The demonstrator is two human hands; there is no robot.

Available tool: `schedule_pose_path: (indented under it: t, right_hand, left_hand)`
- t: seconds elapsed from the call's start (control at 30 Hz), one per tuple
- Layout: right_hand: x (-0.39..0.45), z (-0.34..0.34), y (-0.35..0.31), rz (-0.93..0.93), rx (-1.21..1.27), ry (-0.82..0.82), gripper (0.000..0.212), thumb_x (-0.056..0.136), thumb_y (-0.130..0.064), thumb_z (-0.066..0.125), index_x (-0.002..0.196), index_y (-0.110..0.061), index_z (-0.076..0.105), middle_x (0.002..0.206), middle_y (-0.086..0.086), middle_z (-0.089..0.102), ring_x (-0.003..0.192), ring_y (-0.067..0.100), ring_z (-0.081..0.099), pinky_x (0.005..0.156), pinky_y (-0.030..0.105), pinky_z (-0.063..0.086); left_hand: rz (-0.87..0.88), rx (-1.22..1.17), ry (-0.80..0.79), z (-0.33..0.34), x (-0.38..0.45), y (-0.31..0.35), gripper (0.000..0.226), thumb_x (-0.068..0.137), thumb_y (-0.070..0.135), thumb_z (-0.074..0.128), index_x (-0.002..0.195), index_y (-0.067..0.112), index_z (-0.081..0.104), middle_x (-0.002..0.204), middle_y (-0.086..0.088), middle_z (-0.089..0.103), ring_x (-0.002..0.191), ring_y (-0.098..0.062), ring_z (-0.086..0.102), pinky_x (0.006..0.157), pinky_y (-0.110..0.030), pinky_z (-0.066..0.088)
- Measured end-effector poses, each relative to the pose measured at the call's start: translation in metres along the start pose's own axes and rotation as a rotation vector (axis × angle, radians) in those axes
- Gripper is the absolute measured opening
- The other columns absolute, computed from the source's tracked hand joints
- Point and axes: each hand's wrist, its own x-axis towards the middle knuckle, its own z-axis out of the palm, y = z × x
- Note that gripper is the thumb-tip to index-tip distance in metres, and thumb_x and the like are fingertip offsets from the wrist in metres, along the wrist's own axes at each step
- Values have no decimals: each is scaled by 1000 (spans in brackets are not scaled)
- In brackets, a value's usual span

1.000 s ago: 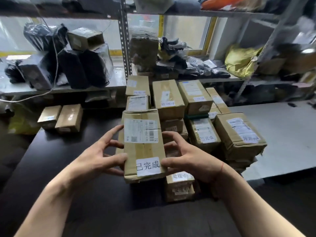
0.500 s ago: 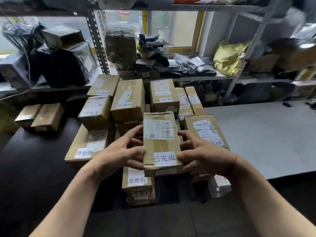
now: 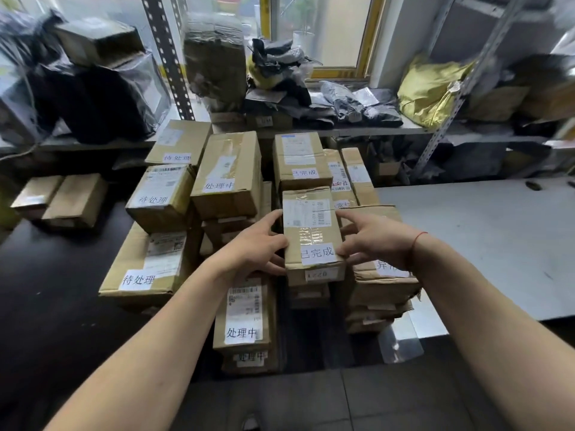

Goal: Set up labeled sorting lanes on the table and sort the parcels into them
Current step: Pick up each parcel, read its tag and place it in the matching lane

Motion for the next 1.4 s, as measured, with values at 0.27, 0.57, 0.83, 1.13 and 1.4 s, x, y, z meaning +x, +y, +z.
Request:
schedule_pose_path:
  t: [0.27,0.57,0.83,1.13,1.4]
  right_hand:
    - [6,0,11,-18,-41,16,69,87,7,75,139,-33,55,120,-1,73,112,20,73,94,45,63]
    - [9,-4,14,-26,-193,76,64,85,0,80,138,-29,62,119,-8,71,111,14,70,102,45,59]
    - [6,3,17,-39,-217,113,64,88,2,76,140,-29,57,115,-9,68,108,19,70,91,44,65]
    - [-1,9,13,-111,-146,219,58,96,-13,73,149,-26,51,117,-6,66,108,20,71,86,42,66]
    - [-16,40,-5,-465,-408,443,25,101,-25,66,125,-21,72,108,-7,71,99,8,67,82,25,58]
  left_hand:
    - [-5,-9,-12,2,10,-7,70,104,5,53,159,43,30,118,-3,77,95,-22,80,79,-40,67]
    - [19,16,18,6,18,-16,76,101,8,61,159,47,30,127,-5,71,97,-23,80,85,-46,66]
    - [22,27,35,6,20,-23,83,98,10,67,161,48,28,135,-8,66,97,-24,80,83,-47,66]
    - [87,209,167,3,0,-19,72,101,25,66,163,38,31,138,3,62,114,-17,69,82,-34,66]
    - [313,584,430,-6,-49,-20,39,103,30,62,142,28,66,117,8,73,98,-2,68,85,-11,51]
